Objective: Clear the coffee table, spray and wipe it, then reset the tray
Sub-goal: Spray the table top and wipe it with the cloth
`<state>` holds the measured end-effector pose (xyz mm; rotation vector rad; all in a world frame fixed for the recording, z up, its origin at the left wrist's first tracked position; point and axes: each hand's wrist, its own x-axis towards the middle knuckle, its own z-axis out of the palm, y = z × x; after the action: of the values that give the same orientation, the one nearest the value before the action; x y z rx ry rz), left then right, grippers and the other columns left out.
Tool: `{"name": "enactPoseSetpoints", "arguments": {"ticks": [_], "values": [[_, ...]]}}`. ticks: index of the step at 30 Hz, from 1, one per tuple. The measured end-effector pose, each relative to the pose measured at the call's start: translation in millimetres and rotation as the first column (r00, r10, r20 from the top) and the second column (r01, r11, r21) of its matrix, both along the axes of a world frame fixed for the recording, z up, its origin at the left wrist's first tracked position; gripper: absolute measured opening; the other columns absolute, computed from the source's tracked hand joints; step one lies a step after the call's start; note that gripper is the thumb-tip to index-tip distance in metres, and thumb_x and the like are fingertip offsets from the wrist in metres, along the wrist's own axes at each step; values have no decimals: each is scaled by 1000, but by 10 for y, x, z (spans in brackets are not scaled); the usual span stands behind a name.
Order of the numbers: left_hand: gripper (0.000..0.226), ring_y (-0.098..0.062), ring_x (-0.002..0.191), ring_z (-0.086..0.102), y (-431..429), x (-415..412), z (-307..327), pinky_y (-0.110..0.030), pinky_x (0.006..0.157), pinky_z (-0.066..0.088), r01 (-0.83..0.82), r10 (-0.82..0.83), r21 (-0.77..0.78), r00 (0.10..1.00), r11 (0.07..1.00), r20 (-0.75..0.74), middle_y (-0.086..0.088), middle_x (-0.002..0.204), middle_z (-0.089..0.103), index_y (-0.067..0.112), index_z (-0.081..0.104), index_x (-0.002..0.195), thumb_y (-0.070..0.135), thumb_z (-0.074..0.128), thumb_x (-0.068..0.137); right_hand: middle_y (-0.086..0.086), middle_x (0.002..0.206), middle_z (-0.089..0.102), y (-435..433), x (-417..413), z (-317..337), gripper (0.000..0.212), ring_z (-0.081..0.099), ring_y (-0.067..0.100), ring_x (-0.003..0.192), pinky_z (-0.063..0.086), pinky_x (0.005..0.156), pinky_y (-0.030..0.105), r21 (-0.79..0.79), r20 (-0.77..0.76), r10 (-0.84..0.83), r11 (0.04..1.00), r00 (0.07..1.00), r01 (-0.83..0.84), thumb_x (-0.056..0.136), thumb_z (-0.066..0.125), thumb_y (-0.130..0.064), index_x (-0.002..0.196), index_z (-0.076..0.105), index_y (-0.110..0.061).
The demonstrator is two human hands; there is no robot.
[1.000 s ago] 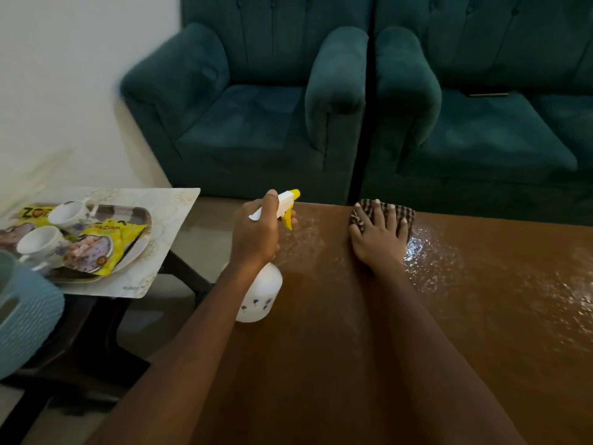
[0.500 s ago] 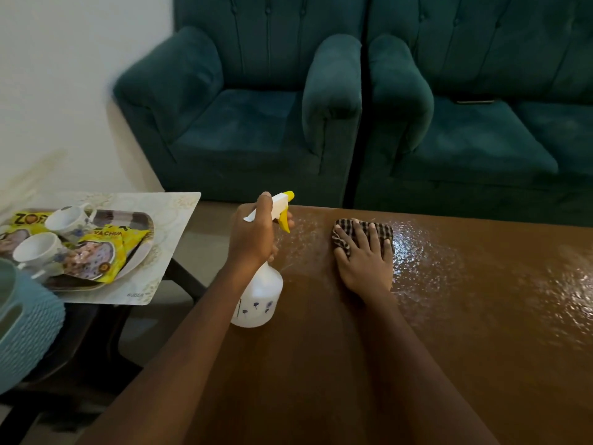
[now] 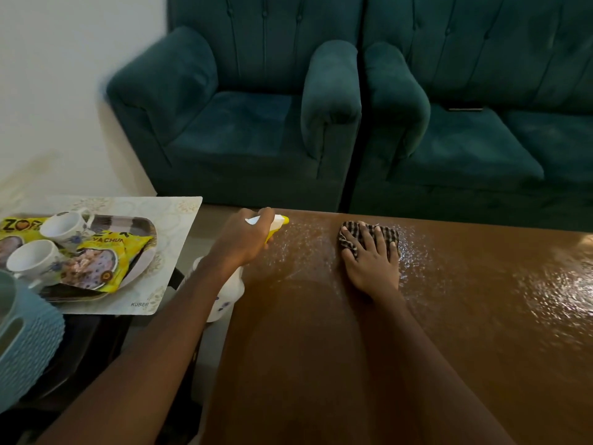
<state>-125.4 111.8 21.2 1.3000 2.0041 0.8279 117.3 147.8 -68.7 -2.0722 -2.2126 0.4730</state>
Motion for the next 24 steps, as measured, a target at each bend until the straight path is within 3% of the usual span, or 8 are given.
{"name": "enactPoseSetpoints", "arguments": {"ticks": [7, 16, 21, 24], "values": [[48, -17, 78, 57, -63, -213, -128, -29, 64, 49, -76, 77, -29, 997, 997, 14, -2, 94, 59, 13, 49, 128, 51, 39, 100, -8, 165, -9, 54, -30, 17, 53, -18, 16, 150, -12, 120, 47, -5, 6, -17, 1000, 1000, 17, 103, 17, -53, 154, 2, -48], [27, -14, 57, 50, -137, -370, -163, -23, 51, 41, -112, 111, 0, 988, 994, 107, 0, 69, 54, 19, 50, 89, 41, 41, 101, -7, 166, -8, 251, -128, 0, 53, -17, 17, 151, -11, 121, 47, -4, 18, -41, 999, 999, 41, 103, 17, -53, 154, 4, -47], [31, -17, 52, 49, -240, -539, -243, -23, 44, 41, -167, 157, 52, 975, 985, 156, -6, 67, 49, 21, 54, 89, 45, 39, 101, -4, 166, -7, 402, -374, 33, 55, -16, 20, 151, -13, 119, 47, 8, 19, -67, 998, 998, 66, 102, 19, -53, 155, 6, -46], [38, -18, 50, 49, -346, -629, -282, -21, 39, 39, -205, 183, 107, 966, 973, 182, -7, 65, 50, 17, 59, 83, 42, 38, 102, -2, 166, -5, 540, -749, 57, 55, -14, 23, 151, -12, 119, 49, 23, 27, 2, 1000, 1000, -3, 102, 19, -55, 155, 7, -46]]}}
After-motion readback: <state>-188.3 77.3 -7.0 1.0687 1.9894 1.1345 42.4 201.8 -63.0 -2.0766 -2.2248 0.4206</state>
